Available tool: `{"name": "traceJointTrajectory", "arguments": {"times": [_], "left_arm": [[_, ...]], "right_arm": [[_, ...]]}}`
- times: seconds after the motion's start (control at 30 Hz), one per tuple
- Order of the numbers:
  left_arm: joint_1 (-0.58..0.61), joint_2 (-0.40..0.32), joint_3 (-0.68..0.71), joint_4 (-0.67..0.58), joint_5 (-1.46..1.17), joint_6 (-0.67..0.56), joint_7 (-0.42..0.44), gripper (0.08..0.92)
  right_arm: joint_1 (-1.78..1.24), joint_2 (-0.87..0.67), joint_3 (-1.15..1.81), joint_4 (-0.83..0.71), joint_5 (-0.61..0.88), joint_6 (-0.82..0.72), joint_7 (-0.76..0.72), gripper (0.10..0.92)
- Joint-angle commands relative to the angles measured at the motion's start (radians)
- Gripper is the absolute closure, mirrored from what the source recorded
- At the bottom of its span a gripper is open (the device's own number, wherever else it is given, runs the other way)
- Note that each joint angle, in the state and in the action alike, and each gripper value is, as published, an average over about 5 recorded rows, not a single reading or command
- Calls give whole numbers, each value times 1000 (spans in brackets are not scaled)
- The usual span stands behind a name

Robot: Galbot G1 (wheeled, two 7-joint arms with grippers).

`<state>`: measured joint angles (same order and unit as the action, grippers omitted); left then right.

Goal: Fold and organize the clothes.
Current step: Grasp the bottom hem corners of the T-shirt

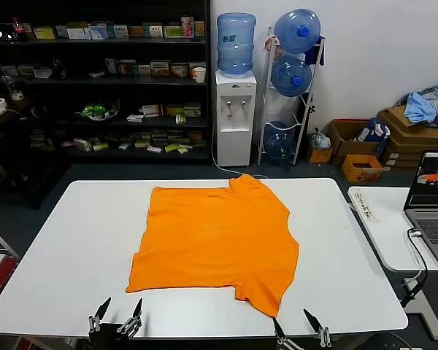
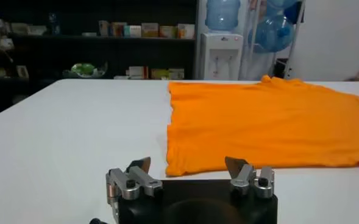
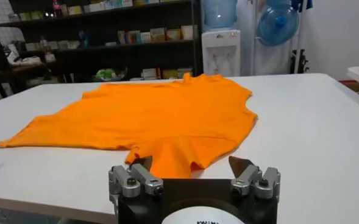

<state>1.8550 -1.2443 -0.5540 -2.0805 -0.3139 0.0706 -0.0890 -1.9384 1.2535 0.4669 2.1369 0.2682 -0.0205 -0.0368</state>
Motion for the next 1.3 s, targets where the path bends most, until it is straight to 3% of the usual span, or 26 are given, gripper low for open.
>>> {"name": "traceJointTrajectory", "arguments": {"times": [0.03, 0.4, 1.1, 1.3], "left_arm": [[-12, 24, -1, 6, -34, 11, 1, 177], [-180, 125, 5, 79, -195, 162, -6, 177], [-241, 138, 34, 144, -176, 195, 5, 177], [-234, 135, 38, 135, -174, 193, 2, 180]], "right_arm": [[31, -2, -12, 7, 7, -47, 30, 203], [234, 18, -108, -54, 80, -256, 161, 203], [271, 43, -174, -104, 54, -307, 188, 203], [267, 47, -176, -105, 55, -304, 193, 298]]}}
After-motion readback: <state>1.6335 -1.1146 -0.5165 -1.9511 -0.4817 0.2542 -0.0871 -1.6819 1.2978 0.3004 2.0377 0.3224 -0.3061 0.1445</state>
